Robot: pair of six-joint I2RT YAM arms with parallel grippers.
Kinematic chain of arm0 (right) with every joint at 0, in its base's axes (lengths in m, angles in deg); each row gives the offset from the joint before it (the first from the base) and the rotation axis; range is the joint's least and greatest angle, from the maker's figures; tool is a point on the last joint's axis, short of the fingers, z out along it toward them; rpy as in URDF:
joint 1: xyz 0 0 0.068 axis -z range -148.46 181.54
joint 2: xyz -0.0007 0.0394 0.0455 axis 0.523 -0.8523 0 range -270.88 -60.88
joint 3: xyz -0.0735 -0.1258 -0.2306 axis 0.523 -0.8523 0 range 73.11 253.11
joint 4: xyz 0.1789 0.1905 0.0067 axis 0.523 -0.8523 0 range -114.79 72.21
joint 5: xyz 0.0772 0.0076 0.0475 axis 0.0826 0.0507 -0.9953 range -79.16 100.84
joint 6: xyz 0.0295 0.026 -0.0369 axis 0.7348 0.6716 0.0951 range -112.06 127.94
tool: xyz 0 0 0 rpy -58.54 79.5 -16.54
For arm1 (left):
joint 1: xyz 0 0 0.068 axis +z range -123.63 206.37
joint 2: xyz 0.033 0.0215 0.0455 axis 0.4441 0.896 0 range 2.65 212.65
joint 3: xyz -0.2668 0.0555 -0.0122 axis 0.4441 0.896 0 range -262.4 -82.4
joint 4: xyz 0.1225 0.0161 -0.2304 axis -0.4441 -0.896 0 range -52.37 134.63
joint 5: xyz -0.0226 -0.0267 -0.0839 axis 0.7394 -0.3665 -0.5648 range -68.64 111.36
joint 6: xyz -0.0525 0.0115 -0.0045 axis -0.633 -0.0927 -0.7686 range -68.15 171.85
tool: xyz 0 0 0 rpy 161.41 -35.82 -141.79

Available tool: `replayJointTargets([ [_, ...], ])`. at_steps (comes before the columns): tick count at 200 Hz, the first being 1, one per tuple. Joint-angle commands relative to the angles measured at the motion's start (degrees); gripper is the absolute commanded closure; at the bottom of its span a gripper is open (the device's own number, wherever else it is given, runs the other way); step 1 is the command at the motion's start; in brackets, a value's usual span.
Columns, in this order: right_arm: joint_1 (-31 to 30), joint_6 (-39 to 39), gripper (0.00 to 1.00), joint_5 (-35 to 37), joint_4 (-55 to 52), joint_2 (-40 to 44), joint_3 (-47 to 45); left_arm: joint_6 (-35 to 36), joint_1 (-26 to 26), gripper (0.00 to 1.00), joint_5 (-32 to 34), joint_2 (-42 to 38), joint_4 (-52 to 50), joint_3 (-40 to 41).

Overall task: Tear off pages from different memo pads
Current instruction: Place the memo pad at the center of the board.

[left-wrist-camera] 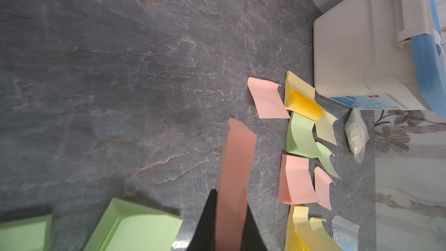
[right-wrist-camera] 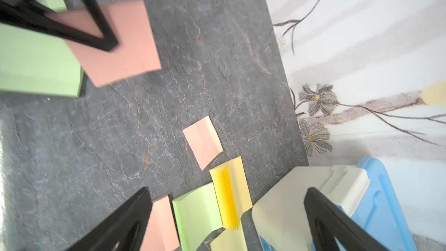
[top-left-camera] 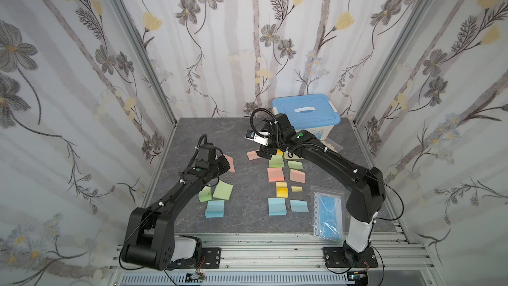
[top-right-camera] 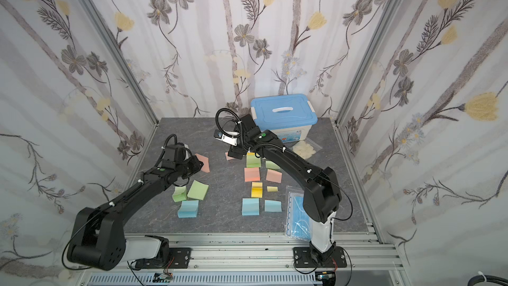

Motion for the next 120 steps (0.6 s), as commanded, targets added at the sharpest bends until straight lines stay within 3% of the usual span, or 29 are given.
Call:
replayJointTargets([
  [1, -1.0, 12.8, 0.00, 4.3, 8.4, 7.3, -11.8, 3.2, 1.7, 1.00, -9.6, 10.5, 5.4, -6.8],
  [27, -2.2, 20.6, 0.00, 6.5, 17.9, 19.7, -26.5, 4.1, 2.8, 1.00, -16.5, 23.7, 4.9, -16.8],
  [72, -2.7, 30.7, 0.00, 6.8, 19.9, 32.6, -38.0, 7.8, 2.8, 1.00, -15.6, 36.3, -4.8, -30.4],
  [80, -2.7, 31.7, 0.00, 7.3, 19.9, 34.3, -39.2, 8.4, 2.6, 0.90, -13.5, 37.2, -6.6, -31.6],
  [104, -2.7, 34.7, 0.00, 9.1, 20.0, 38.1, -41.5, 9.6, 2.2, 0.38, -5.1, 35.3, -9.3, -31.3],
  [120, -2.5, 36.7, 0.00, 9.1, 20.1, 39.8, -44.2, 9.9, 1.7, 0.27, -1.8, 32.9, -10.2, -29.8],
])
